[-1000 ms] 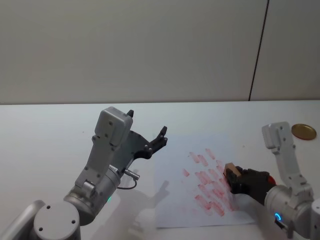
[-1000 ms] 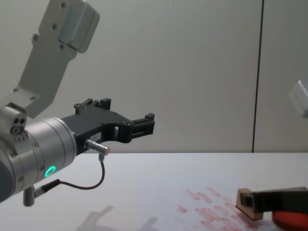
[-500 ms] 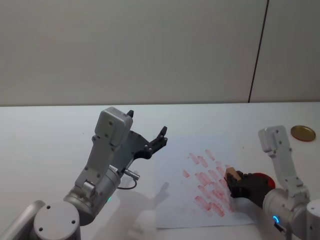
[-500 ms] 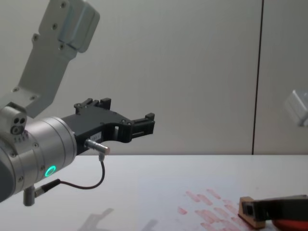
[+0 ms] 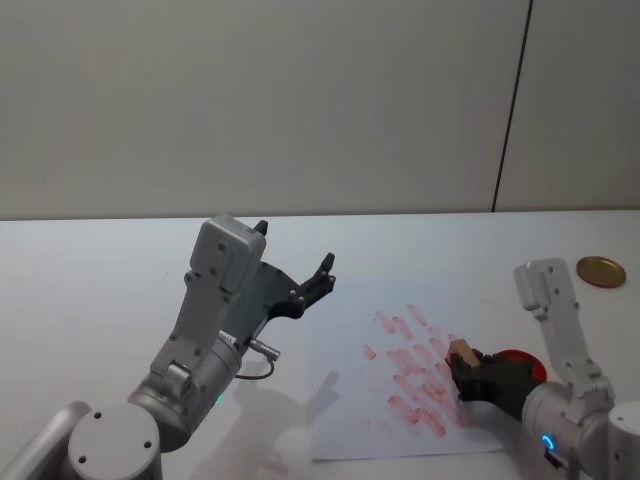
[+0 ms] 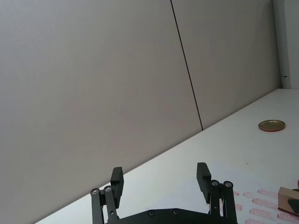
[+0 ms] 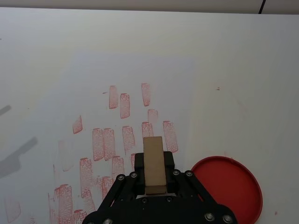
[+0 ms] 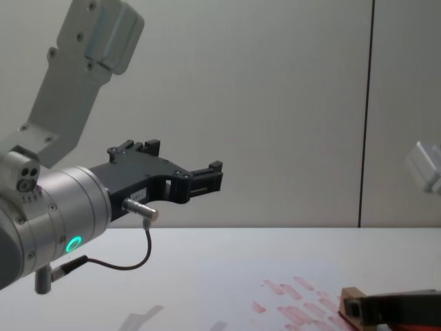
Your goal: Use the one hand to pick up the stamp and affix it onto the A4 paper.
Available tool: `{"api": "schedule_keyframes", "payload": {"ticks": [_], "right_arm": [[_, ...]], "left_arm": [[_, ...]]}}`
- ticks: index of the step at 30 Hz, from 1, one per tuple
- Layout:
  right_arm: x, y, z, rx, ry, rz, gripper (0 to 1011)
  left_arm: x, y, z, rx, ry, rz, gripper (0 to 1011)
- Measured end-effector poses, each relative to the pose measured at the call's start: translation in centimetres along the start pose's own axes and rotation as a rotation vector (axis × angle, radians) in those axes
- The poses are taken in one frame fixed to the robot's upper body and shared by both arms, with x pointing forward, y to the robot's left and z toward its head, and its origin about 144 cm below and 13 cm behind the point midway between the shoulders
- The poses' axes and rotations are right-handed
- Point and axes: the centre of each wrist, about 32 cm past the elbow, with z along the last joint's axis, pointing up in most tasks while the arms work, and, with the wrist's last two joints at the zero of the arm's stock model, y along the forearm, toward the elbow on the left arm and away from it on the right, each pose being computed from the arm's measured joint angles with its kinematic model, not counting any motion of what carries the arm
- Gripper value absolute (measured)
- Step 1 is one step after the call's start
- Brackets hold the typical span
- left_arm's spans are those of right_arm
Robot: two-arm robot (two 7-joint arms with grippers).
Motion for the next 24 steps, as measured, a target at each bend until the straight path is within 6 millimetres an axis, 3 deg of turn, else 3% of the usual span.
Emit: {"api": "schedule_keyframes", "payload": {"ticks": [16, 24], "right_arm": [[0.06, 0.26, -0.24, -0.012, 0.009, 0.008, 219], [-0.16, -0.27, 0.56, 0.026, -0.015, 0.003, 219]], "left_arm": [[0.0, 0.0, 0.0, 0.0, 0.0, 0.0, 993], [0.0, 0.0, 0.0, 0.0, 0.0, 0.0, 993]]}}
